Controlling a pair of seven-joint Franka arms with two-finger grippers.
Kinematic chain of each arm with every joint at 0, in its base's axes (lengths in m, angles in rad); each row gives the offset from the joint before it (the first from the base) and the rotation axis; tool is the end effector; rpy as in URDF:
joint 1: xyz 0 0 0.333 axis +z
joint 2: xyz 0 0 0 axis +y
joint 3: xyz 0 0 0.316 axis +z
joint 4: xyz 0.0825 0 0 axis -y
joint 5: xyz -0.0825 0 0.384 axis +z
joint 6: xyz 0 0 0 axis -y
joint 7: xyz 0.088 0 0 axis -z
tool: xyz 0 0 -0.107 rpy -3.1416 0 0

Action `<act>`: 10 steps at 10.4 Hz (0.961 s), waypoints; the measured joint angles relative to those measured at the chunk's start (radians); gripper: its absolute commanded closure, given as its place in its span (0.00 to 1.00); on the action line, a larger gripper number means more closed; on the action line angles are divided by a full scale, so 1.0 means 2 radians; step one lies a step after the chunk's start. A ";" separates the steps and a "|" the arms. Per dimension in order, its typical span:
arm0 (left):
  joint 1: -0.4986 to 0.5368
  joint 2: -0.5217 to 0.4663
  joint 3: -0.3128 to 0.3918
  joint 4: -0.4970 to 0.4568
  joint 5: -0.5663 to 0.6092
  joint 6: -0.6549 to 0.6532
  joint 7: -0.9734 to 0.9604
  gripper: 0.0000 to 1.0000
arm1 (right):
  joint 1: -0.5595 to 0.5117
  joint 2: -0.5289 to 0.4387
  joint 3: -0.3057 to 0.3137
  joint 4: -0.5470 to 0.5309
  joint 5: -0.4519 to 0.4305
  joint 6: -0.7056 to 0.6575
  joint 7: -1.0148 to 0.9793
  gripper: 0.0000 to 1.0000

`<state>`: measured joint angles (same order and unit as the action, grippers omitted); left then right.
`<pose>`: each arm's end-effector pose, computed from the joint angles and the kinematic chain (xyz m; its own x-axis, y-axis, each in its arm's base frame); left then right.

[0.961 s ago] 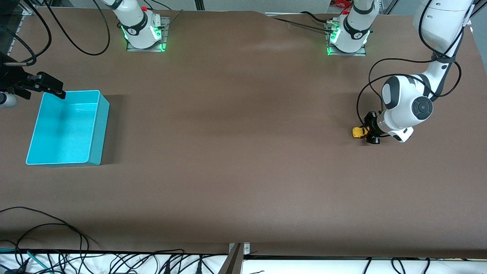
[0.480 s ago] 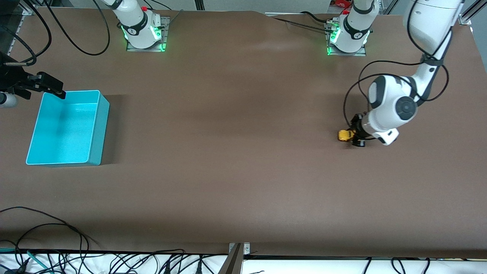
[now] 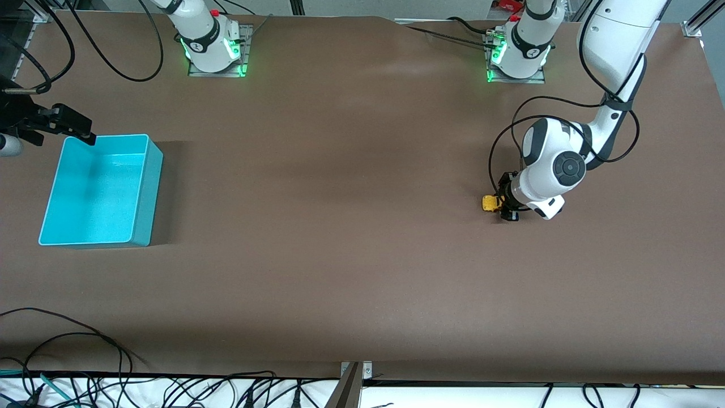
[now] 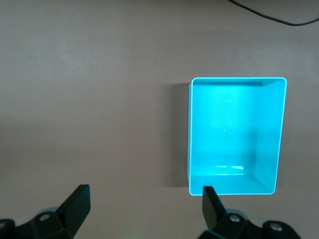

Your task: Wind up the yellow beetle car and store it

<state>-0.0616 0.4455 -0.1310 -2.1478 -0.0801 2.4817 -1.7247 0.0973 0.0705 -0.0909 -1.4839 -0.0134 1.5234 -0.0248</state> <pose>0.5468 -0.1077 0.1838 -0.0418 0.9960 -0.0795 0.9915 0.0316 -0.1264 0.5717 0.0041 0.6217 0.9990 0.0306 -0.0312 0.0312 -0.9993 0.0190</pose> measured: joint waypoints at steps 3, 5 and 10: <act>0.003 0.001 0.002 0.001 0.000 -0.004 0.000 1.00 | 0.000 0.000 0.000 0.000 0.000 0.000 0.000 0.00; 0.016 0.000 0.006 0.002 0.002 -0.009 0.004 1.00 | 0.000 0.000 0.001 0.000 0.000 -0.001 0.000 0.00; 0.074 0.000 0.007 0.002 0.030 -0.019 0.048 1.00 | 0.000 -0.001 0.001 0.000 0.000 -0.002 0.000 0.00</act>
<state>0.0862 0.4454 -0.1174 -2.1430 -0.0193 2.4430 -1.6281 0.0977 0.0694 -0.0883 -1.4839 -0.0134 1.5203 -0.0248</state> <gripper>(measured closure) 0.551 0.000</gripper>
